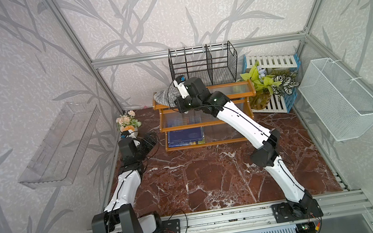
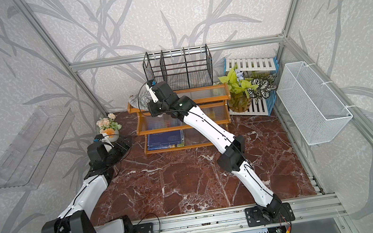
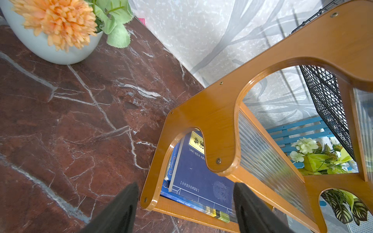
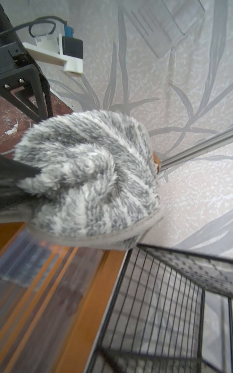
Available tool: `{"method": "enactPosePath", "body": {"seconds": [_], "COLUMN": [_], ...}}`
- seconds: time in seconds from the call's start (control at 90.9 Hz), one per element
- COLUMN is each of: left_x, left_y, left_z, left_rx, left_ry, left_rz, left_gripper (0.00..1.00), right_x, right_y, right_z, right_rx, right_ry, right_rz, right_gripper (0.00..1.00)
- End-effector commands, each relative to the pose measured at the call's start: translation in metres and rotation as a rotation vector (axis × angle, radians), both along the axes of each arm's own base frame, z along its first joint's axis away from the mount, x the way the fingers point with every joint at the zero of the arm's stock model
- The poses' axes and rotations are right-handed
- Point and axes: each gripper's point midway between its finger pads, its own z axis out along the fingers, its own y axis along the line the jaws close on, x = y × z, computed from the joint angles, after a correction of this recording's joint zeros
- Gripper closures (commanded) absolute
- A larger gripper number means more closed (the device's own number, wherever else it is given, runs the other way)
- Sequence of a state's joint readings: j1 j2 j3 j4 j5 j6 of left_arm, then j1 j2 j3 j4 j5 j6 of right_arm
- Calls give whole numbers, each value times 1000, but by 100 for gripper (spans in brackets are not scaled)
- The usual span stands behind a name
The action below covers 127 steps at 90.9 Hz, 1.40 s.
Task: Wipe the bookshelf clean with a cloth
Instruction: Wipe the dust from the shelf.
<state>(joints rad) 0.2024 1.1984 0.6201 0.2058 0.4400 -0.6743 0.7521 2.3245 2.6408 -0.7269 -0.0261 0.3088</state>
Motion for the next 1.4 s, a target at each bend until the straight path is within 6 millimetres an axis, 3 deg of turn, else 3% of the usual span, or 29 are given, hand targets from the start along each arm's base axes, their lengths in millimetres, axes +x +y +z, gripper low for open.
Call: {"method": "enactPosePath", "body": {"seconds": [0.0,0.132,0.451,0.572,0.649,0.748,0.836,1.001,1.034,1.386], "left_x": [-3,-6,-9,-11,-13,-15,-16,-16,-16,-17], "left_y": [1,1,-1,-1,-2,-3,-4,-5,-5,-12], "left_z": [6,7,12,12,12,10,8,6,5,1], "left_rx": [3,5,0,-1,-1,-2,-4,-13,-15,-31], "left_ry": [-16,-20,-33,-34,-35,-33,-27,-27,-25,-22], "left_rz": [2,4,1,3,2,1,-2,-5,-6,-32], "left_gripper": [22,21,21,21,21,21,21,21,21,21], "right_x": [8,12,0,-7,-11,-13,-13,-15,-13,-13], "right_y": [-64,-116,-266,-299,-306,-290,-263,-198,-182,-49], "right_z": [2,-8,-5,-10,-12,-7,-4,2,-7,-14], "right_rx": [-116,-146,-37,-45,-41,6,25,35,32,69], "right_ry": [17,60,76,102,108,104,104,95,112,168], "right_rz": [-158,-253,-500,-551,-556,-477,-399,-224,-187,90], "right_gripper": [100,100,100,100,100,100,100,100,100,100]}}
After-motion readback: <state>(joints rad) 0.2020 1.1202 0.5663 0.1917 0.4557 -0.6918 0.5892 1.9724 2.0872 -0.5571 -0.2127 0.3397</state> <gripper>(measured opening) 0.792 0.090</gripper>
